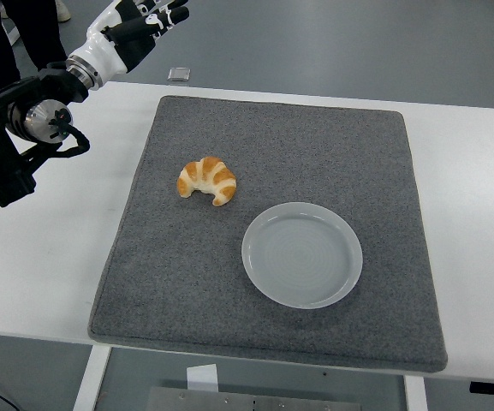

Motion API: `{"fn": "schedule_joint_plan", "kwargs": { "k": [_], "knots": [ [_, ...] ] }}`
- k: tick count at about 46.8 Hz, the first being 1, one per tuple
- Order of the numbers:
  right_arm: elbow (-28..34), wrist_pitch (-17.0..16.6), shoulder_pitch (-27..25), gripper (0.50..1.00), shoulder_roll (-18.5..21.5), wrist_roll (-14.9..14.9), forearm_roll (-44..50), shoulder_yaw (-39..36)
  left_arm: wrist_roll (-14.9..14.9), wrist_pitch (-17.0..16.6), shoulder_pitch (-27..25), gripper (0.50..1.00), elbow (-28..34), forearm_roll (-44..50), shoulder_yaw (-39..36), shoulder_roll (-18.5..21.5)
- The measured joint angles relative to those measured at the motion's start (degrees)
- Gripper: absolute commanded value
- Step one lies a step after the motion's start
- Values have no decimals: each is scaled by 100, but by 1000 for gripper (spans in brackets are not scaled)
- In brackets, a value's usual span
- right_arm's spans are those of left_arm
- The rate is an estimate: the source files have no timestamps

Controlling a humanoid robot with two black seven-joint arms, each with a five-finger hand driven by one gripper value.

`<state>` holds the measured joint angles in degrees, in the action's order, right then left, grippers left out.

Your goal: Place the bread on the plate

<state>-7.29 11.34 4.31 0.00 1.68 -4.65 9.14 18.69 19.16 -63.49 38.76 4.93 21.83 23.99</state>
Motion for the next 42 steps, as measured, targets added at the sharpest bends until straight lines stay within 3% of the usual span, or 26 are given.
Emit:
{"fn": "schedule_joint_plan", "kwargs": {
  "k": [10,18,26,35,42],
  "knots": [
    [-1,-7,2,952,0,1,0,-8,-30,-474,-745,990,1241,-3,-1093,884],
    [0,-15,0,952,0,-1,0,-9,-37,-605,-1747,990,2314,-61,-2499,1519],
    [2,-18,3,952,0,-1,-2,-9,-34,-818,-2373,990,2609,-891,-3759,1558],
    [1,-11,4,952,0,-1,-1,-9,-33,-1417,-2317,990,2767,-2779,-3843,1565],
    [1,-9,4,952,0,-2,-1,-9,-23,-1794,-2201,990,3074,-3436,-3886,1574]
  ]
}}
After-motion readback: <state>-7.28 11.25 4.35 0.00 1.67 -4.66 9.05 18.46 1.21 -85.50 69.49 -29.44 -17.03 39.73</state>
